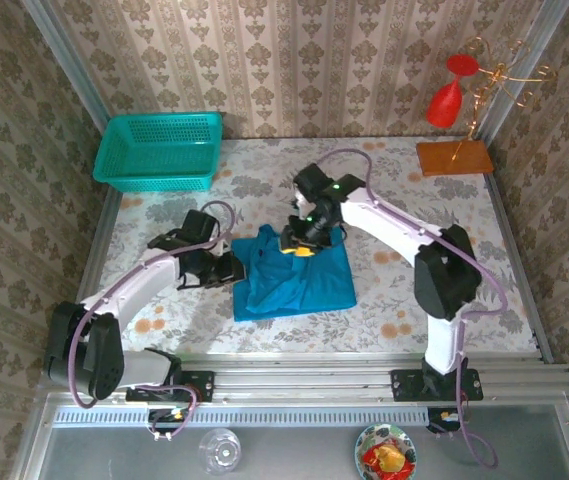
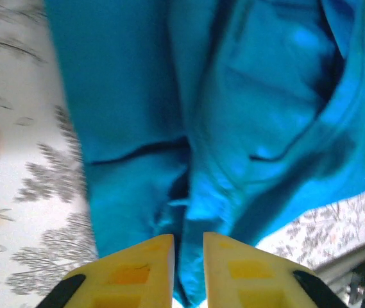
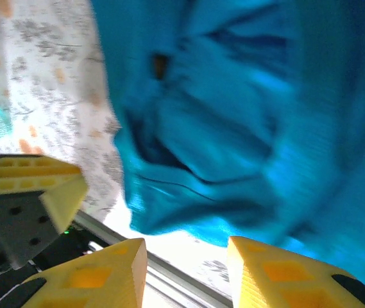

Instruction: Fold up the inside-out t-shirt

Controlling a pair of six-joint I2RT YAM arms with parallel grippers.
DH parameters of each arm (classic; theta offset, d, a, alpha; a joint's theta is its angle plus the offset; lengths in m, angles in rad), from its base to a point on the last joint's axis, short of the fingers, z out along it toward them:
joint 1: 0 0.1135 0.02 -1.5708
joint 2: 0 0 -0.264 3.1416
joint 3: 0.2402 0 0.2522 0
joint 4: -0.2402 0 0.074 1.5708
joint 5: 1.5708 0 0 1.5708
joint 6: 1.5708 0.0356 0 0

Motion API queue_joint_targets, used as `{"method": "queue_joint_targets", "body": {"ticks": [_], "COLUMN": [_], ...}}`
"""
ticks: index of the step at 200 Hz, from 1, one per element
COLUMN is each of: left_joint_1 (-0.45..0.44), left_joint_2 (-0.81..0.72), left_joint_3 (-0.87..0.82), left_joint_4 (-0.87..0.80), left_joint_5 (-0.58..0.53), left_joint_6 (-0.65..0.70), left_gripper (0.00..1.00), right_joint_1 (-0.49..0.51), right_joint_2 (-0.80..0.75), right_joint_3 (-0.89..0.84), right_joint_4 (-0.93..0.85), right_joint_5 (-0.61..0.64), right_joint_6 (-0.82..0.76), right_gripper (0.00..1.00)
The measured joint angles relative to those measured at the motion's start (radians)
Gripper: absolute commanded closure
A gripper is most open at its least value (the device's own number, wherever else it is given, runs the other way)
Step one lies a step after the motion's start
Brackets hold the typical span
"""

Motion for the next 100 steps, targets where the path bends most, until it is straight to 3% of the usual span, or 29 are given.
{"method": "queue_joint_targets", "body": {"ticks": [29, 65, 100], "left_joint_1": [-0.068, -0.098, -0.123], "left_joint_2": [0.0, 0.042, 0.099], "left_joint_3": [-0.03, -0.053, -0.052], "left_joint_4": [0.01, 0.018, 0.015], "left_joint_5": [0.029, 0.055, 0.048], "left_joint_6": [-0.008, -0.007, -0.007], "left_gripper": [0.71, 0.72, 0.82], "right_joint_1": [-0.06, -0.076, -0.107], "right_joint_2": [-0.098, -0.102, -0.085], "right_joint_3": [-0.214, -0.381, -0.469], "right_joint_4": [0.0, 0.016, 0.066], "right_joint_5": [0.014, 0.018, 0.044], "right_joint_6": [-0.028, -0.06, -0.064], "right_gripper": [0.7, 0.78, 0.79]}}
